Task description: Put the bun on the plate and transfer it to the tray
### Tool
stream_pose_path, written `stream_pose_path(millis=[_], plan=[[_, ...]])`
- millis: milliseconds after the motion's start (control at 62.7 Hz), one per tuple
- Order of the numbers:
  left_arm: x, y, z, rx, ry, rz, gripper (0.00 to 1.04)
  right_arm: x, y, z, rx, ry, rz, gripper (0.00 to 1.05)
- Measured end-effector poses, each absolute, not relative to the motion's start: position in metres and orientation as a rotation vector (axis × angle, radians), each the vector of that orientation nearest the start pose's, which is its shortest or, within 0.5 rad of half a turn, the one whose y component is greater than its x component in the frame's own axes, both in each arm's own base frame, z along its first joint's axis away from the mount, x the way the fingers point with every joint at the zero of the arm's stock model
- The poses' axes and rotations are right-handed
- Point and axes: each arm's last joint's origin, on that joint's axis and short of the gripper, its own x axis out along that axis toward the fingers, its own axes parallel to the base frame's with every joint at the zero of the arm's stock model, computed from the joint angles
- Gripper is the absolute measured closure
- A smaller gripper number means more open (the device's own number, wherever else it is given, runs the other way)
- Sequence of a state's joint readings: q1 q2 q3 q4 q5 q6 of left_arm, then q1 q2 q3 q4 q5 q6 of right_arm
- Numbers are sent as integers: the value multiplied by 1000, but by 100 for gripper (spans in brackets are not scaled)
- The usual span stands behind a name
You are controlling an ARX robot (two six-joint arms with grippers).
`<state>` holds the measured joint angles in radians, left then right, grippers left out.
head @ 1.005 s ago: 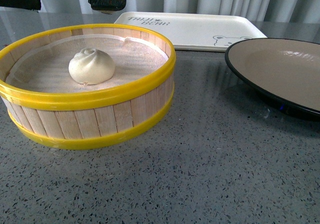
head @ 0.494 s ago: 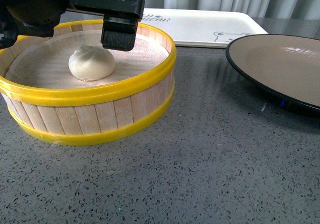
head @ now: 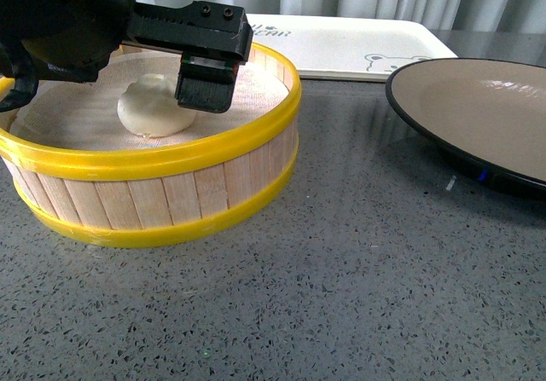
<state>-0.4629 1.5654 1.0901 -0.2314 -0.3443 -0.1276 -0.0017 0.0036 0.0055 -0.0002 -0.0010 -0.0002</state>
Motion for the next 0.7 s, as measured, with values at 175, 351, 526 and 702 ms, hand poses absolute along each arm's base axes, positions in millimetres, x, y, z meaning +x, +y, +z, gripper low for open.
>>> stream_pose_path(millis=[175, 351, 526, 702], plan=[[305, -143, 245, 157, 662, -80, 37, 98, 0, 165, 0, -2, -1, 9], [305, -143, 244, 157, 669, -86, 72, 98, 0, 165, 0, -2, -1, 9], [305, -144, 246, 154, 675, -94, 100, 98, 0, 165, 0, -2, -1, 9], [304, -143, 258, 139, 661, -105, 101, 98, 0, 165, 0, -2, -1, 9]])
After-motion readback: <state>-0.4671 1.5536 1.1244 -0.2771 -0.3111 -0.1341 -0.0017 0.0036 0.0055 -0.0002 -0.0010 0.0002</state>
